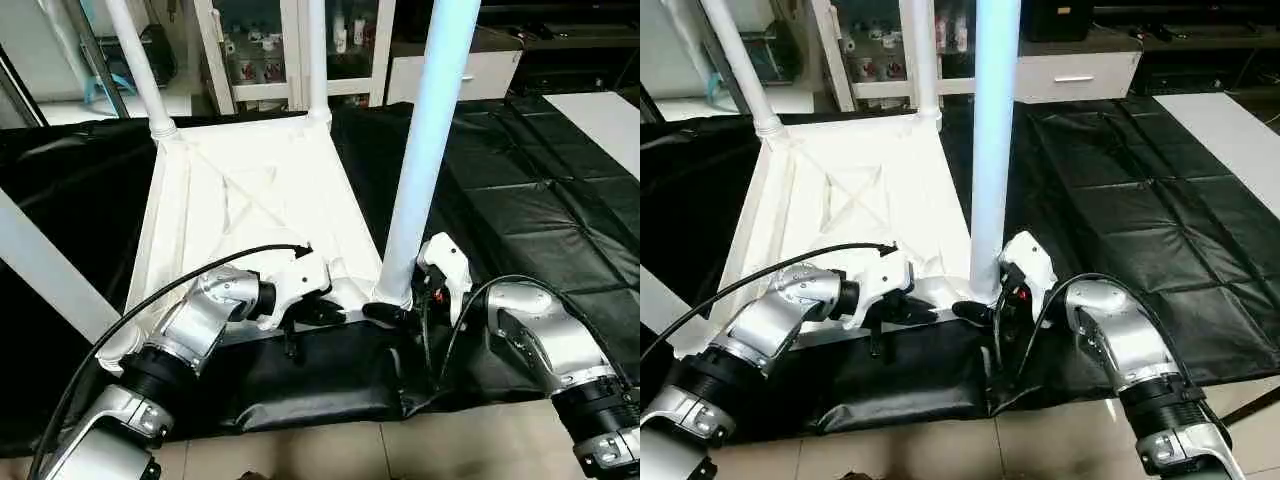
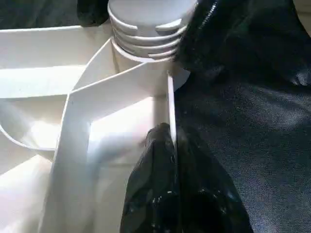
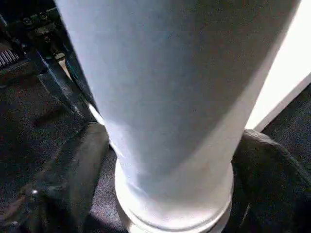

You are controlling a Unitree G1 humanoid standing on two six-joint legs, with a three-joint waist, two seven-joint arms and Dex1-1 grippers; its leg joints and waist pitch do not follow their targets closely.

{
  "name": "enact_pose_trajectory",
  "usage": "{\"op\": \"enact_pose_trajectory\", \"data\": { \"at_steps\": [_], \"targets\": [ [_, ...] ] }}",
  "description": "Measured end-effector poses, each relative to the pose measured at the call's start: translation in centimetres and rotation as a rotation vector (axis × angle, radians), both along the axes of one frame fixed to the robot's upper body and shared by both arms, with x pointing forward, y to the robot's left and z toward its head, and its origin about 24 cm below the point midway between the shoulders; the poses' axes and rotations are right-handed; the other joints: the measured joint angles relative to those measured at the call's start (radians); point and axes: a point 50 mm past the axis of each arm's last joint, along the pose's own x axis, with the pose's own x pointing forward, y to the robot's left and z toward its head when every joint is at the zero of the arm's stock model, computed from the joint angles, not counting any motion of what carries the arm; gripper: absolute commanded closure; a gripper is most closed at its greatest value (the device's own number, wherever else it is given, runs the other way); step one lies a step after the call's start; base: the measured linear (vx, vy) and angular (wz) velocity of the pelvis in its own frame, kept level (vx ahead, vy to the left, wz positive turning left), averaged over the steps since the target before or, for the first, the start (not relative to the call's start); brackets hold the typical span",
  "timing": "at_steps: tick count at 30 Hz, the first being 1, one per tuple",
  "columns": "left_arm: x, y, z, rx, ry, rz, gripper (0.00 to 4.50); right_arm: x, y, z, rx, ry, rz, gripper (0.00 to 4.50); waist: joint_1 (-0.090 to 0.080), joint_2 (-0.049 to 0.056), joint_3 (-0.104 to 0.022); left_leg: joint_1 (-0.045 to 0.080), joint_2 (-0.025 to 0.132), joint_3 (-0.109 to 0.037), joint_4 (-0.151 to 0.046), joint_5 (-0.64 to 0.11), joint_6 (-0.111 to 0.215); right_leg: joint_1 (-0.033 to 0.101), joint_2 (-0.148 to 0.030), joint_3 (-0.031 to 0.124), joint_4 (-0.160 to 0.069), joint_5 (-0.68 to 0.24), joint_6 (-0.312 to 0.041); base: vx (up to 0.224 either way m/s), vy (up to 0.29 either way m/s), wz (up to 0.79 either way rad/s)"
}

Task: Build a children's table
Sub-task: Rotate leg to tighten

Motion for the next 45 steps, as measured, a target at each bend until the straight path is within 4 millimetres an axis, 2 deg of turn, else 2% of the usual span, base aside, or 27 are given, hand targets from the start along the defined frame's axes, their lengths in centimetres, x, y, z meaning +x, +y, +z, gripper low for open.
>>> {"op": "enact_pose_trajectory", "data": {
  "at_steps": [11,16,19,22,30,33,41,42,45],
  "targets": [
    [0.0,0.1,0.0,0.004,0.011,-0.004,4.50,0.0,0.1,0.0,0.008,0.005,0.008,1.61,0.000,0.000,0.000,0.000,0.000,0.000,0.001,0.000,0.000,0.000,0.000,0.000,0.000,0.000,0.000,0.000,0.000,0.00],
    [0.0,0.2,0.0,0.003,0.018,0.011,4.50,0.1,0.6,-0.3,0.022,0.000,-0.023,1.77,-0.004,-0.001,-0.001,0.001,0.001,0.000,0.001,0.000,0.000,0.000,0.001,0.000,0.001,0.000,0.000,0.000,0.000,0.00],
    [0.5,0.2,-0.1,0.009,0.003,0.082,4.50,0.9,1.4,-0.9,0.039,-0.028,-0.142,1.79,-0.017,-0.003,-0.002,0.004,0.001,0.000,0.003,0.000,0.000,0.001,0.001,0.000,0.002,0.003,-0.004,0.000,0.000,0.00],
    [1.5,-1.0,-0.2,0.003,-0.030,0.184,4.50,2.1,1.9,-1.3,0.067,-0.041,-0.346,1.80,-0.033,-0.005,-0.001,0.005,0.001,0.000,0.004,0.000,0.000,0.002,0.001,0.001,0.001,0.003,-0.004,0.000,0.000,0.00],
    [3.3,-4.5,-0.5,0.000,-0.087,0.401,4.50,4.5,4.0,-1.7,0.095,-0.071,-0.826,1.80,-0.047,-0.004,-0.002,0.005,0.000,-0.001,0.004,0.000,0.000,0.001,0.001,0.001,0.000,0.003,-0.005,0.000,0.000,0.00],
    [3.6,-5.5,-0.5,0.010,-0.112,0.446,4.50,5.0,5.1,-1.6,0.078,-0.092,-0.931,1.80,-0.048,-0.002,-0.003,0.004,-0.001,-0.001,0.004,0.000,0.000,0.002,0.000,0.001,0.000,0.004,-0.005,0.000,0.000,0.00],
    [3.8,-6.3,-0.4,0.006,-0.145,0.469,4.50,5.5,5.2,-1.7,0.092,-0.123,-0.971,1.81,-0.041,0.002,-0.005,0.003,-0.001,-0.001,0.003,0.000,0.000,0.002,0.000,0.000,-0.001,0.003,-0.005,0.000,0.000,0.00],
    [3.8,-6.3,-0.4,0.004,-0.149,0.467,4.50,5.5,5.1,-1.7,0.101,-0.124,-0.968,1.25,-0.040,0.003,-0.004,0.003,-0.001,-0.001,0.002,0.000,0.000,0.002,0.000,0.000,-0.001,0.003,-0.005,0.000,0.000,0.00],
    [3.9,-5.6,-0.4,0.004,-0.167,0.470,4.50,5.2,5.1,-1.5,0.145,-0.127,-0.895,1.05,-0.041,0.004,-0.003,0.003,-0.001,-0.001,0.001,0.000,0.000,0.001,0.000,0.000,-0.001,0.003,-0.005,0.000,0.000,0.00]
  ]
}}
